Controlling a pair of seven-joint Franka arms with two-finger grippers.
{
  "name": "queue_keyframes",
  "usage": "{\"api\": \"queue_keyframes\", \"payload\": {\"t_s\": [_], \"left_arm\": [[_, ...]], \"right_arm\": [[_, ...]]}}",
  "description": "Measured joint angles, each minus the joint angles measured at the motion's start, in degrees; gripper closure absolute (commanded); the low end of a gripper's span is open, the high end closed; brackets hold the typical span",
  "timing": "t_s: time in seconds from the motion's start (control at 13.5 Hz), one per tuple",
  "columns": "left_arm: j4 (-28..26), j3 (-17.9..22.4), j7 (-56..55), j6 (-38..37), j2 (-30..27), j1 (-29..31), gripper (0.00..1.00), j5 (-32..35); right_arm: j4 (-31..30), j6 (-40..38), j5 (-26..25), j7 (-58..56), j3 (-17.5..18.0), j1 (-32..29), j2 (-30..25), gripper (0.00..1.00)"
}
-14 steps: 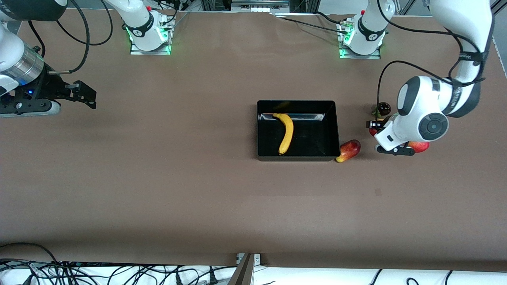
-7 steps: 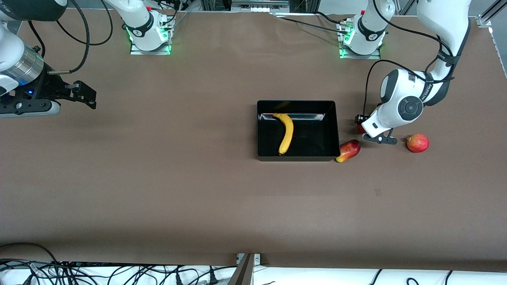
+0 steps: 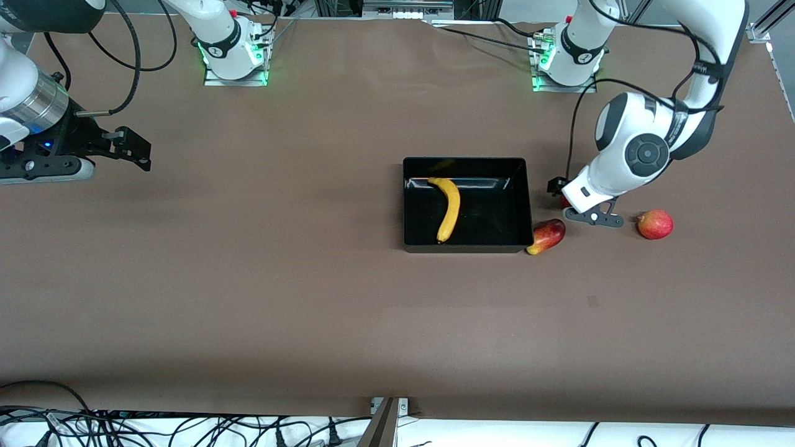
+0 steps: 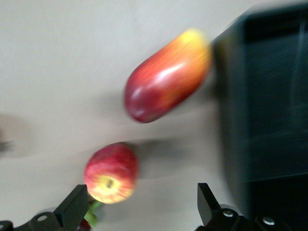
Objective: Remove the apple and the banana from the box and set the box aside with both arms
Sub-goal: 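Lift the apple out and set it beside the mangosteen, open left gripper, then reach back into the box and grasp the yellow banana with the left gripper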
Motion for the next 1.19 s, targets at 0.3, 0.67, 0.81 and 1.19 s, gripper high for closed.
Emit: {"api": "queue_keyframes", "payload": {"t_s": [0.3, 0.67, 0.81, 1.19], "left_arm": [[11.9, -10.5, -14.8, -6.6, 4.1, -1.2, 0.0, 0.0], [13.5, -12.7, -26.7, 9.0, 18.2, -8.9, 0.0, 0.6], [13.2, -12.6, -28.4, 15.0, 22.6, -9.7, 0.0, 4.0], [12.4, -12.4, -31.8, 21.1, 27.1, -11.0, 0.65, 8.4]], "right_arm": [[0.0, 0.0, 0.0, 0.0, 0.0, 0.0, 0.0, 0.0], [0.0, -0.1, 0.0, 0.0, 0.0, 0.0, 0.0, 0.0], [0.0, -0.2, 0.0, 0.0, 0.0, 0.0, 0.0, 0.0], [0.0, -0.2, 0.0, 0.0, 0.0, 0.0, 0.0, 0.0]]}}
